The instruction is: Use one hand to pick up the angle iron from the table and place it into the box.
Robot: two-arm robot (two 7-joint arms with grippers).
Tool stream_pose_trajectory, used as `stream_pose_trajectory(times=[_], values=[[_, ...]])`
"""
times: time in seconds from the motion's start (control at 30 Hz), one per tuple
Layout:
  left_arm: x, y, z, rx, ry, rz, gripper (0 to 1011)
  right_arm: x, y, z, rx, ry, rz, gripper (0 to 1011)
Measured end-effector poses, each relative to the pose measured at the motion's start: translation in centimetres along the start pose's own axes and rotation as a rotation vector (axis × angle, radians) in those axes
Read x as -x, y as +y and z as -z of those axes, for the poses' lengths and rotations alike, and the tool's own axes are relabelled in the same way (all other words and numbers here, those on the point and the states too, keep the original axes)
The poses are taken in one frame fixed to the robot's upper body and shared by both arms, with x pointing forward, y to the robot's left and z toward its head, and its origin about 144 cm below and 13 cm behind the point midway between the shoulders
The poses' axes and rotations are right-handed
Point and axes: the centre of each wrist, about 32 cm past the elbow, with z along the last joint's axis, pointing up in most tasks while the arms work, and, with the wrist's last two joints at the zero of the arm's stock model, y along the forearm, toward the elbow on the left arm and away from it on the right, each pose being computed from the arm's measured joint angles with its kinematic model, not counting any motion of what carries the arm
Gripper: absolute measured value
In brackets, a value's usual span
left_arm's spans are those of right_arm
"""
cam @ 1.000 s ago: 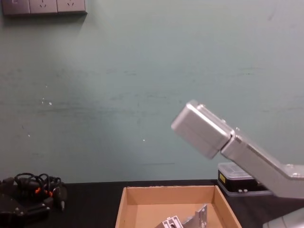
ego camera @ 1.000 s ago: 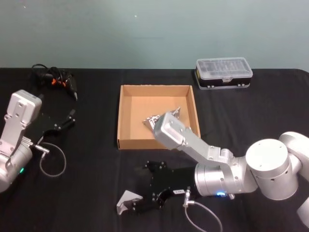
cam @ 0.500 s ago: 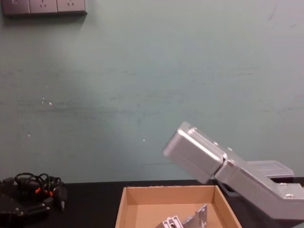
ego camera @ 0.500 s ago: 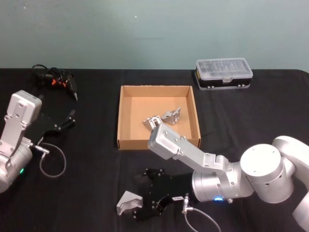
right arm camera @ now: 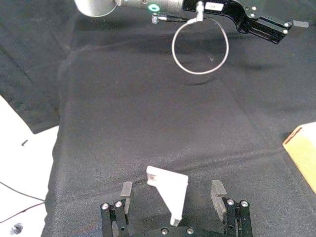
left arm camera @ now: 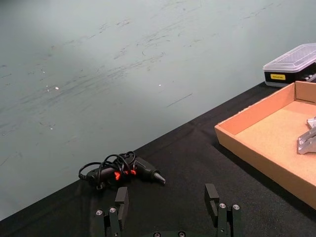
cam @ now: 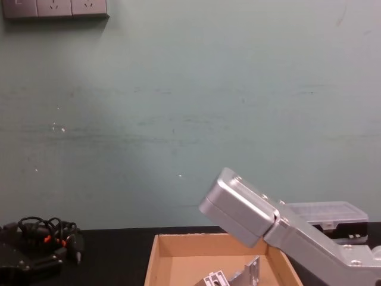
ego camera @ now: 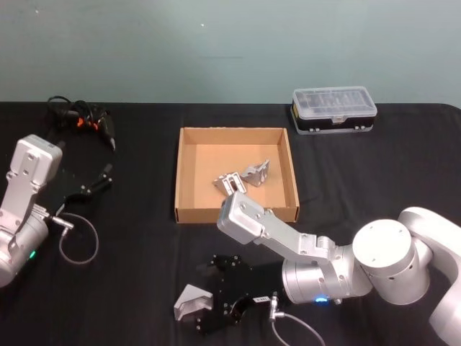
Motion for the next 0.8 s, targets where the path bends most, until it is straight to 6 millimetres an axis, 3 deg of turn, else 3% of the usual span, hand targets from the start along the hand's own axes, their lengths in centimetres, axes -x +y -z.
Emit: stream_pose_trajectory(times=[0.8], values=[[0.00,0.00,0.00,0.000,0.000,0.000,1011,-0.07,0.95,0.51,-0.011,-0.024,-0.019,1000]])
